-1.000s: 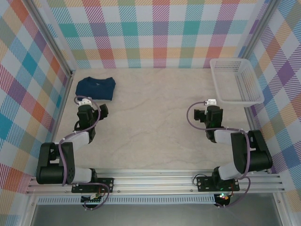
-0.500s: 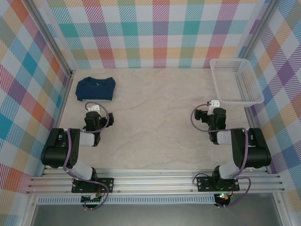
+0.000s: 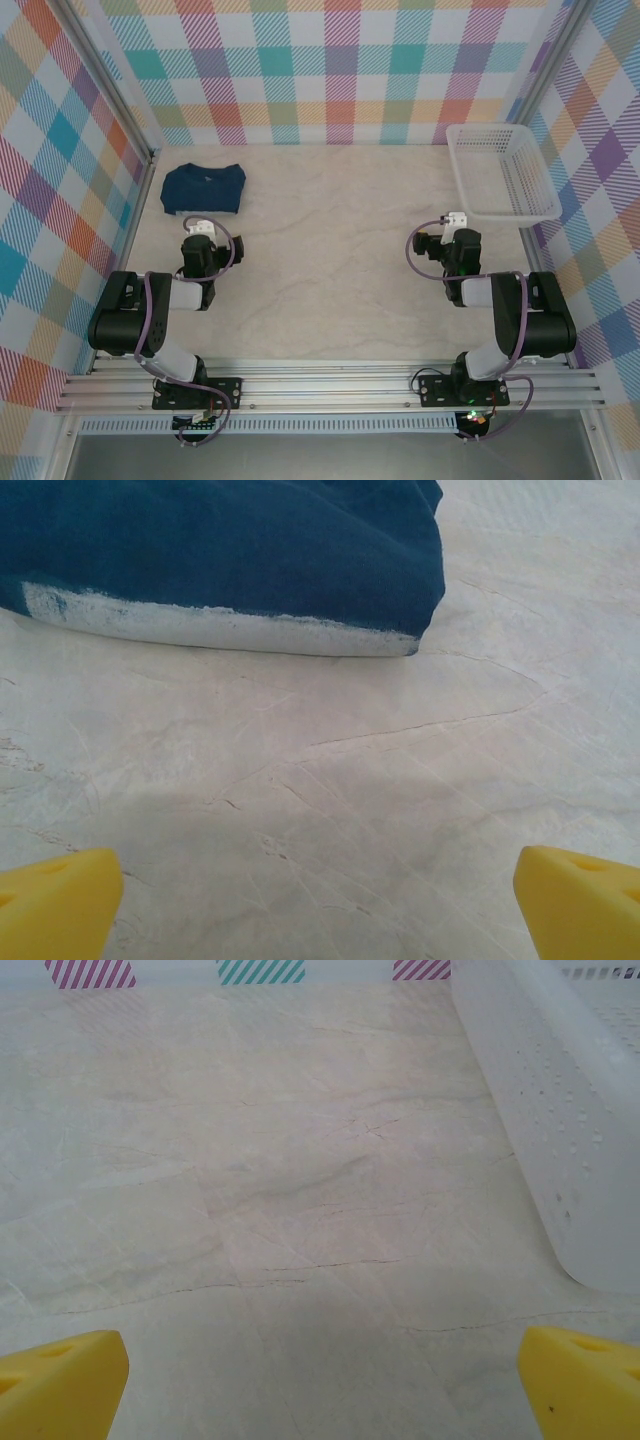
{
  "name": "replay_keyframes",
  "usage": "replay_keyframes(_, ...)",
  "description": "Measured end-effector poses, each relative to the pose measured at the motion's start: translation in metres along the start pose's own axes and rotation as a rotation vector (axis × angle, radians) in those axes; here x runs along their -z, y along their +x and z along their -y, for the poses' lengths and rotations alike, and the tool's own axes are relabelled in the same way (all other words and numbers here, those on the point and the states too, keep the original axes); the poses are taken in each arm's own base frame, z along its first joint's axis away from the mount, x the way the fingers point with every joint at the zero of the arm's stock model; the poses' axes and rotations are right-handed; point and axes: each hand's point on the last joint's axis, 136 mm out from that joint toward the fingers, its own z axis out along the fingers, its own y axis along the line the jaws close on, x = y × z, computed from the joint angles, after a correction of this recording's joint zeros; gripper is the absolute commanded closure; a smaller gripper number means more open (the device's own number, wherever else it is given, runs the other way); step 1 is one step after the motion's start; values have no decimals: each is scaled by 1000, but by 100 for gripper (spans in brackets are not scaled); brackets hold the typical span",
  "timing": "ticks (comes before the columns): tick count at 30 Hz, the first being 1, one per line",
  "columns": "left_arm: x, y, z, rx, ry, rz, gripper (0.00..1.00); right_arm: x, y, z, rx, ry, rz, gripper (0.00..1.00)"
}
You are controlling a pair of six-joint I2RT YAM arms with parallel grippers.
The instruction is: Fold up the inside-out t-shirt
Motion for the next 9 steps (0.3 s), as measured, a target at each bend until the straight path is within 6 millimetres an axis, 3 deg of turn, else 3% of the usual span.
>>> replay_keyframes(9,0,0,1,-4,2,0,0,0,0,0,0,0,0,0)
